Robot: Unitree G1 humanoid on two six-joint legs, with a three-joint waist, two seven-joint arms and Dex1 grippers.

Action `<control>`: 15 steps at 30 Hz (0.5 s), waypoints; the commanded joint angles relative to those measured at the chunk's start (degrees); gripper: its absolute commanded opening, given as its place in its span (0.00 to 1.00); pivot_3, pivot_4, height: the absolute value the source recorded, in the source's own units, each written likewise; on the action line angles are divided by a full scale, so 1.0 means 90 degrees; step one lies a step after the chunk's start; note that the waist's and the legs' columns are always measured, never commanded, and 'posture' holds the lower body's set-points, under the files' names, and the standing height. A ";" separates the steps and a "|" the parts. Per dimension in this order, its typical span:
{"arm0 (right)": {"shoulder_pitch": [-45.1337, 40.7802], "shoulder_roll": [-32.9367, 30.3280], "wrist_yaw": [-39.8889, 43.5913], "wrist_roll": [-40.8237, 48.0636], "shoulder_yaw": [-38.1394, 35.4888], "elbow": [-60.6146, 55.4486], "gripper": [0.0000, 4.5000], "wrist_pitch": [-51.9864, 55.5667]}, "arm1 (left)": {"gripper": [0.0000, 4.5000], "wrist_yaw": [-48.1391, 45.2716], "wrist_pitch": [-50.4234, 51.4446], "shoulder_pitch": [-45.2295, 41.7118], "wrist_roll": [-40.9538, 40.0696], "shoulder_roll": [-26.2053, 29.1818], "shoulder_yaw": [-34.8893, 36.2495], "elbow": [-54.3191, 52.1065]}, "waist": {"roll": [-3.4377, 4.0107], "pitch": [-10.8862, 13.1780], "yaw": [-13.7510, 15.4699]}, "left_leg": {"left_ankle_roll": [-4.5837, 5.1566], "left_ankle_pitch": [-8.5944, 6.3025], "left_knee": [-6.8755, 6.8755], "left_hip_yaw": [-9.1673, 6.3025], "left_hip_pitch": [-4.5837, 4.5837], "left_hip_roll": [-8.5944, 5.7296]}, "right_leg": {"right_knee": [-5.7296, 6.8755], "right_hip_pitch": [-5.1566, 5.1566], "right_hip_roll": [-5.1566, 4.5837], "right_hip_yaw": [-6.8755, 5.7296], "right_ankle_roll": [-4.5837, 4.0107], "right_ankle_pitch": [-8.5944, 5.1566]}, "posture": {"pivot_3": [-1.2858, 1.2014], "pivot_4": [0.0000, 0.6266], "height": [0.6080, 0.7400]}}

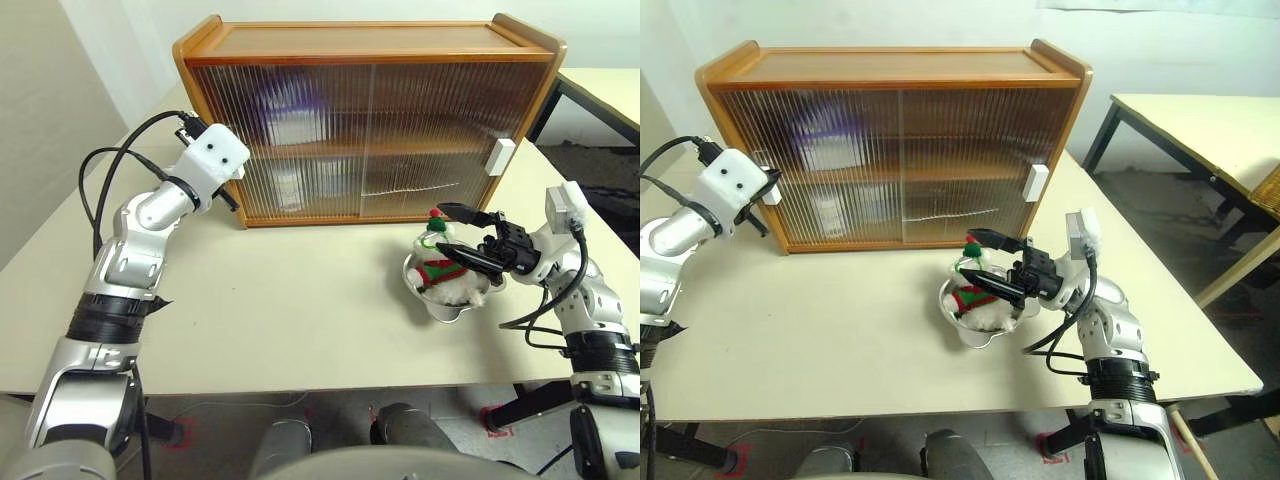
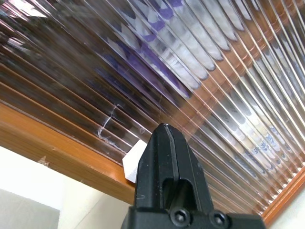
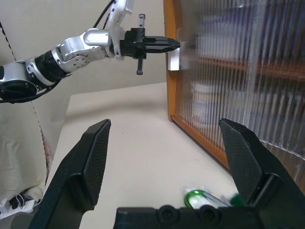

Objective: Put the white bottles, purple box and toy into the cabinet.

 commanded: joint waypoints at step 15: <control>-0.0550 -0.0555 0.0100 0.0209 -0.0561 0.0639 0.69 0.0271 | 0.45 -0.1883 -0.0767 0.1383 -0.3390 -0.1377 0.0638 -0.0955 | -0.0007 -0.0007 0.0506 | -0.0065 0.0040 0.0015 -0.0010 -0.0108 0.0007 | -0.0005 -0.0071 -0.0004 -0.0008 -0.0059 0.0017 | 0.51 0.01 1.00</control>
